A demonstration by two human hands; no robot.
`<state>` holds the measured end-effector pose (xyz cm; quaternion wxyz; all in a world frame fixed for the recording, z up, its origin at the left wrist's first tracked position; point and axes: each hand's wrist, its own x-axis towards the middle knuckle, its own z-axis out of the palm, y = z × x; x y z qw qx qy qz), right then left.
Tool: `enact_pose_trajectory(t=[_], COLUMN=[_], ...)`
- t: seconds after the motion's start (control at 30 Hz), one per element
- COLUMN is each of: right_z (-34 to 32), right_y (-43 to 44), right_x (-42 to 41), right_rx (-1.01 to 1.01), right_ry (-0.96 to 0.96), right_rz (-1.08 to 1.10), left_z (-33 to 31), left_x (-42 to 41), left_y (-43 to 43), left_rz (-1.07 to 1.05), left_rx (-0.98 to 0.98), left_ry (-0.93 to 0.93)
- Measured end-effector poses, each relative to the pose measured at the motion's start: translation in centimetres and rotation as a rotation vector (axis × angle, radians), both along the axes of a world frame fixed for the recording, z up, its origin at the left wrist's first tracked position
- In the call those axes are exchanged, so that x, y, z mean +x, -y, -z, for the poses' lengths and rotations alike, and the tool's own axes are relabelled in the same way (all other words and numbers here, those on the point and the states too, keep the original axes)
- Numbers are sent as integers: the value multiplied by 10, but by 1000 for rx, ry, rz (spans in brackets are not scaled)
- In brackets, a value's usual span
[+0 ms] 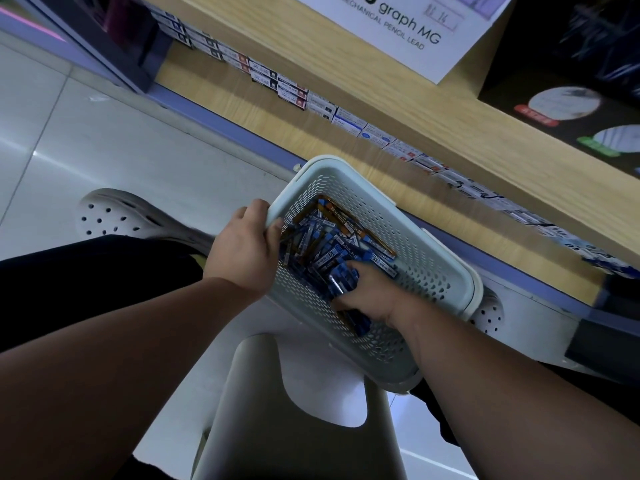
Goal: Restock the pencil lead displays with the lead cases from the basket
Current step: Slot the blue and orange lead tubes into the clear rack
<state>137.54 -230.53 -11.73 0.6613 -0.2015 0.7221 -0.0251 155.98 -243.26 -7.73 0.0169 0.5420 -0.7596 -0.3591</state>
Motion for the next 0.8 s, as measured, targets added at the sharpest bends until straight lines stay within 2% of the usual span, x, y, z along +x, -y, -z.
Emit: enact_pose_trajectory(t=[0.2, 0.37, 0.5, 0.53, 0.67, 0.73, 0.8], right_z=[-7, -40, -79, -90, -134, -156, -178], right_y=[6, 24, 41, 44, 46, 43, 38], right_x=[8, 17, 25, 27, 32, 32, 31], right_rx=[-141, -308, -376, -375, -422, -488, -558], right_ry=[46, 164, 237, 259, 368, 422, 466], right_rz=[490, 654, 732, 762, 856, 897, 915], left_z=[-3, -28, -77, -91, -140, -163, -186], left_x=[1, -4, -16, -21, -32, -27, -23], left_y=[2, 12, 22, 24, 17, 5, -7], left_rz=[50, 105, 155, 140, 34, -57, -122], left_rx=[-42, -67, -163, -89, 446, 630, 717], left_ry=[51, 249, 115, 84, 45, -94, -257])
